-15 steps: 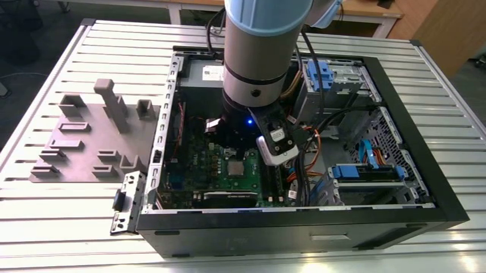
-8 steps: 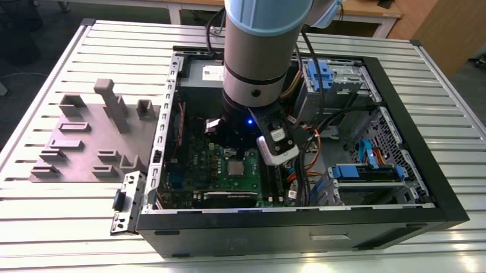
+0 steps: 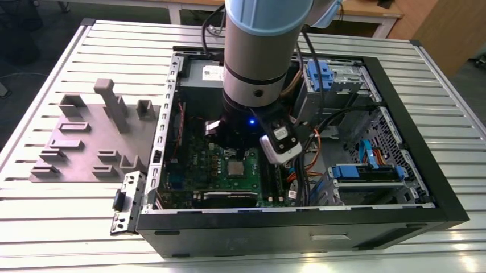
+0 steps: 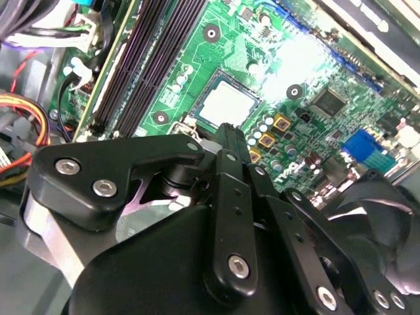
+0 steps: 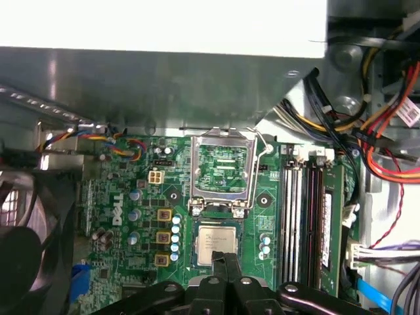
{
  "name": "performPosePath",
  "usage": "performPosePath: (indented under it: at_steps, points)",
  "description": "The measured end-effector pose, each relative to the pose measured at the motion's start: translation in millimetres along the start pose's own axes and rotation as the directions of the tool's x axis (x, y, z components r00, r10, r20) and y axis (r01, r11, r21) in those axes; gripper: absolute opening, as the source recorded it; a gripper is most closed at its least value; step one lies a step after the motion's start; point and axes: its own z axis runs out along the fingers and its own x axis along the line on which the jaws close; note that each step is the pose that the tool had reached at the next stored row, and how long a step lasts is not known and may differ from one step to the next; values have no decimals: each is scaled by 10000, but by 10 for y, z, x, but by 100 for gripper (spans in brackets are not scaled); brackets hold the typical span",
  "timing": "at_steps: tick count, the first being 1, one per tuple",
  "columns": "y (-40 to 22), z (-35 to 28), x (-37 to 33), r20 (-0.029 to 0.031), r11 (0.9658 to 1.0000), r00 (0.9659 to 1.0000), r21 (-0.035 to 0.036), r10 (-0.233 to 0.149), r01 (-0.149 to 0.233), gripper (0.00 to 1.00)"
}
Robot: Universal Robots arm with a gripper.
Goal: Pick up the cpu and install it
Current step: 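Place the cpu into insertion slot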
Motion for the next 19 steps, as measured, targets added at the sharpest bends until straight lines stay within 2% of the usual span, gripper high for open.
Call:
performPosePath:
  at_steps: [5, 19]
  points:
    - [0, 0, 0, -33, 9976, 9976, 5, -689, 689, 11]
    - [0, 0, 0, -37, 9971, 9971, 5, -756, 756, 11]
